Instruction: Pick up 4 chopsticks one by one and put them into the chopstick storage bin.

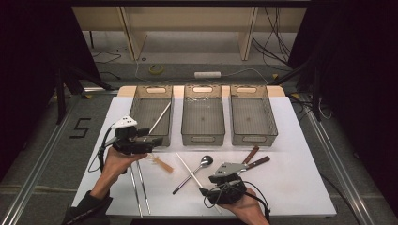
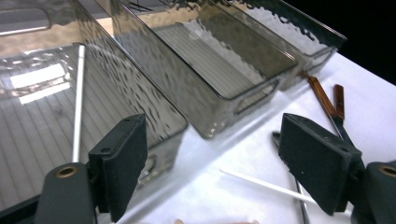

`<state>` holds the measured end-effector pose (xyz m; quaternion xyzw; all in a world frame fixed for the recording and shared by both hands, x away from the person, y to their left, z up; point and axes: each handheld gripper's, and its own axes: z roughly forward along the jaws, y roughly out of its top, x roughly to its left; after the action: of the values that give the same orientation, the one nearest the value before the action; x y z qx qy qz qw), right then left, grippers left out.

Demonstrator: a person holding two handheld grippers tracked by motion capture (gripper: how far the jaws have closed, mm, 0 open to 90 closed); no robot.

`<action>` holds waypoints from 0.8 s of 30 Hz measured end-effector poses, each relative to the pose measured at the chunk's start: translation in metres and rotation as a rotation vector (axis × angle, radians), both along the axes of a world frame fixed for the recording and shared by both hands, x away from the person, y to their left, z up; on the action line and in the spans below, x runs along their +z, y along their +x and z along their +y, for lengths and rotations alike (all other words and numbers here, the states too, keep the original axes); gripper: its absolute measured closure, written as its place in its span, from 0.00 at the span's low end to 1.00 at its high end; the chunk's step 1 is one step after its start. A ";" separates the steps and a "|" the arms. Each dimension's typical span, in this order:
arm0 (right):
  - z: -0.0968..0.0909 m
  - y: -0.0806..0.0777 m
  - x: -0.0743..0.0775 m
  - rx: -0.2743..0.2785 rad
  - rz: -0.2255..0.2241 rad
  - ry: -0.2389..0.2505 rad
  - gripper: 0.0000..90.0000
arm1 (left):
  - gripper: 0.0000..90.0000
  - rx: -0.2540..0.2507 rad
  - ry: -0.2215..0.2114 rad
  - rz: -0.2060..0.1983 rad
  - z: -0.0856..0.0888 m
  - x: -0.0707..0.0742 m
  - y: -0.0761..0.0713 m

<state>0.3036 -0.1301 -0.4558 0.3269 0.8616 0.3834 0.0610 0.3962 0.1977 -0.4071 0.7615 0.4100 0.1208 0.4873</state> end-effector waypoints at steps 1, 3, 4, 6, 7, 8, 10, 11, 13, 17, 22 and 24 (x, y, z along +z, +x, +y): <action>0.001 0.000 -0.001 -0.004 0.006 -0.007 0.55 | 0.26 -0.009 0.001 -0.001 -0.001 -0.002 -0.003; 0.002 0.001 -0.005 -0.005 0.016 -0.017 0.58 | 0.26 -0.014 0.010 -0.004 -0.003 -0.004 -0.007; 0.003 0.001 -0.006 -0.009 0.021 -0.024 0.59 | 0.26 -0.014 0.010 -0.006 -0.004 -0.006 -0.010; 0.004 0.001 -0.009 -0.019 0.029 -0.034 0.62 | 0.26 -0.019 0.013 -0.013 -0.005 -0.008 -0.015; 0.005 0.002 -0.010 -0.020 0.032 -0.036 0.63 | 0.26 -0.022 0.013 -0.019 -0.006 -0.008 -0.017; 0.005 0.002 -0.010 -0.022 0.035 -0.041 0.64 | 0.26 -0.022 0.009 -0.024 -0.007 -0.009 -0.019; 0.006 0.003 -0.013 -0.023 0.036 -0.050 0.66 | 0.25 -0.029 0.006 -0.032 -0.008 -0.009 -0.024; 0.007 0.003 -0.014 -0.023 0.039 -0.055 0.67 | 0.25 -0.030 0.001 -0.034 -0.009 -0.010 -0.027; 0.008 0.002 -0.016 -0.024 0.042 -0.061 0.69 | 0.25 -0.033 -0.003 -0.029 -0.010 -0.010 -0.030; 0.010 0.002 -0.019 -0.026 0.040 -0.077 0.73 | 0.25 -0.035 0.000 -0.030 -0.012 -0.011 -0.037; 0.011 0.003 -0.021 -0.024 0.046 -0.086 0.77 | 0.25 -0.030 -0.001 -0.029 -0.012 -0.012 -0.043; 0.011 0.003 -0.023 -0.025 0.047 -0.087 0.79 | 0.24 -0.036 0.004 -0.026 -0.013 -0.013 -0.045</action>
<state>0.3064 -0.1187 -0.4783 0.3437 0.8745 0.3369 0.0597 0.3515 0.1848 -0.4203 0.7680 0.3896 0.1228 0.4932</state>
